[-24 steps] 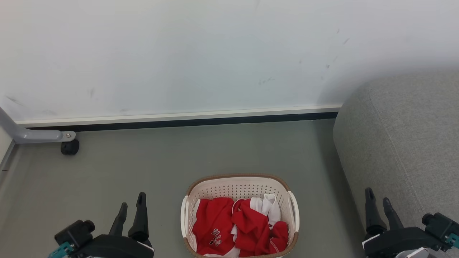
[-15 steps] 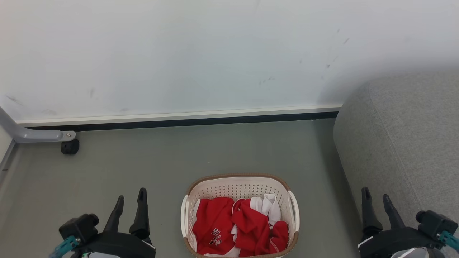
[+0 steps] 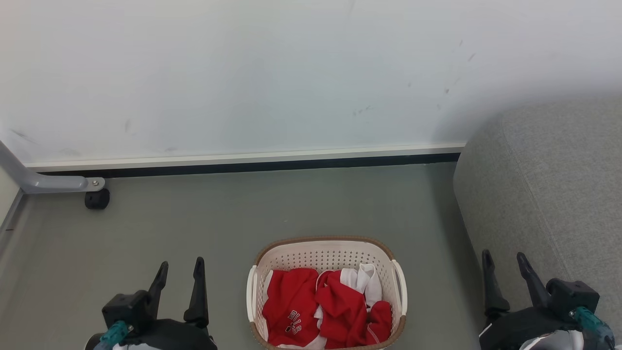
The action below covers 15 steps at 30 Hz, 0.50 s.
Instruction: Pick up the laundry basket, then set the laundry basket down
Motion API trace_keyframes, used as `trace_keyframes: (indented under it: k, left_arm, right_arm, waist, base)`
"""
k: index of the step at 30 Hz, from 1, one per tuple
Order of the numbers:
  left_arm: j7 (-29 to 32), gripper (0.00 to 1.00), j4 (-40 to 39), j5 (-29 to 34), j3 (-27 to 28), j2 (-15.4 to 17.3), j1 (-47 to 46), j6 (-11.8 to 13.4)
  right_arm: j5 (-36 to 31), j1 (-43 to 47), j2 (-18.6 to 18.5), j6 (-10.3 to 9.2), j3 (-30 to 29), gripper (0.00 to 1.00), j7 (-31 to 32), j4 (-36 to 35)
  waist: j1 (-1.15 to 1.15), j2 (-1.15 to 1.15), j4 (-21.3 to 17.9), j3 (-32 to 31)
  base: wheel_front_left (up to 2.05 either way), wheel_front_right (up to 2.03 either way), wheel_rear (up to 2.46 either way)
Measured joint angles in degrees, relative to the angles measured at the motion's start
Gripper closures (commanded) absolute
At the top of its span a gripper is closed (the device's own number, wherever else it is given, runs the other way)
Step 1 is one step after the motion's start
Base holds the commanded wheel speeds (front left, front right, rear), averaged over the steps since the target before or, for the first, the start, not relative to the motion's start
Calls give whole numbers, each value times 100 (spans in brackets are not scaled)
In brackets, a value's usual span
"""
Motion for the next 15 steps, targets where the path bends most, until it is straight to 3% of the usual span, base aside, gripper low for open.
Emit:
trace_keyframes:
  k: [15]
  left_arm:
    - [-167, 0, -30, 1132, -144, -8, -106, 193]
  right_arm:
    - [-508, 1, 58, -148, -48, 0, -154, -246]
  waist:
    - [0, 0, 14, 40]
  base:
    - [0, 0, 0]
